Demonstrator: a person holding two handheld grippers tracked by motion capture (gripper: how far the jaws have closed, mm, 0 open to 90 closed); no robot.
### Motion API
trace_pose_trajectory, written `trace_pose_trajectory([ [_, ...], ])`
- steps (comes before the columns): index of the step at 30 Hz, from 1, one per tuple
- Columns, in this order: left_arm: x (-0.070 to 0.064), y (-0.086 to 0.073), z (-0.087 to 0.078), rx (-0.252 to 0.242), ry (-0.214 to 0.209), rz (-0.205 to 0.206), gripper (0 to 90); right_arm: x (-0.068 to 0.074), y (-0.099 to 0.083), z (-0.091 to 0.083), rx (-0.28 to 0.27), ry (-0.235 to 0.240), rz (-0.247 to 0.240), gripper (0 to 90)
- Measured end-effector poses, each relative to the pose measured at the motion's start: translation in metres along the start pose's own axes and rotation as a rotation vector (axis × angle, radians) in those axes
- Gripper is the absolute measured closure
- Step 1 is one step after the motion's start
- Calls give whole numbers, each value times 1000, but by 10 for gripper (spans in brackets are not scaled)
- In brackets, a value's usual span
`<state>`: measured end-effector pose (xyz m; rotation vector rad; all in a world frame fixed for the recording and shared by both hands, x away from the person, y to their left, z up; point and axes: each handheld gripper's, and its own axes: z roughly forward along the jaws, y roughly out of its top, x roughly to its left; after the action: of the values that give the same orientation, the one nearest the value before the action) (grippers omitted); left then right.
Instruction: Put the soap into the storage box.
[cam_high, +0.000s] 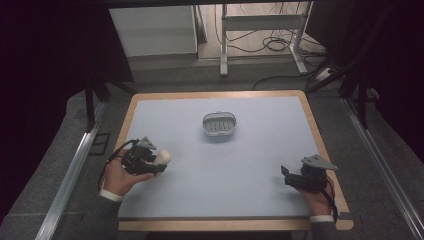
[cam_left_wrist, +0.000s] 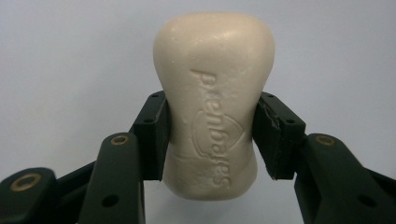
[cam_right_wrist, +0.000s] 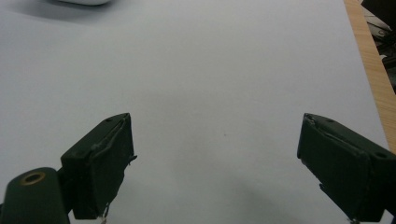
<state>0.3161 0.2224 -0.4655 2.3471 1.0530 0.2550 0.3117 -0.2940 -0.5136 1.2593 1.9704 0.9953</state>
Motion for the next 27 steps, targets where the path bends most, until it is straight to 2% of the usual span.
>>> trace_pose_trajectory([
  [9, 1, 11, -1, -6, -4, 2, 500, 0, 0, 1, 3, -1, -1, 106],
  [27, 0, 34, -2, -24, 3, 36, 500, -1, 0, 0, 3, -2, -1, 106],
])
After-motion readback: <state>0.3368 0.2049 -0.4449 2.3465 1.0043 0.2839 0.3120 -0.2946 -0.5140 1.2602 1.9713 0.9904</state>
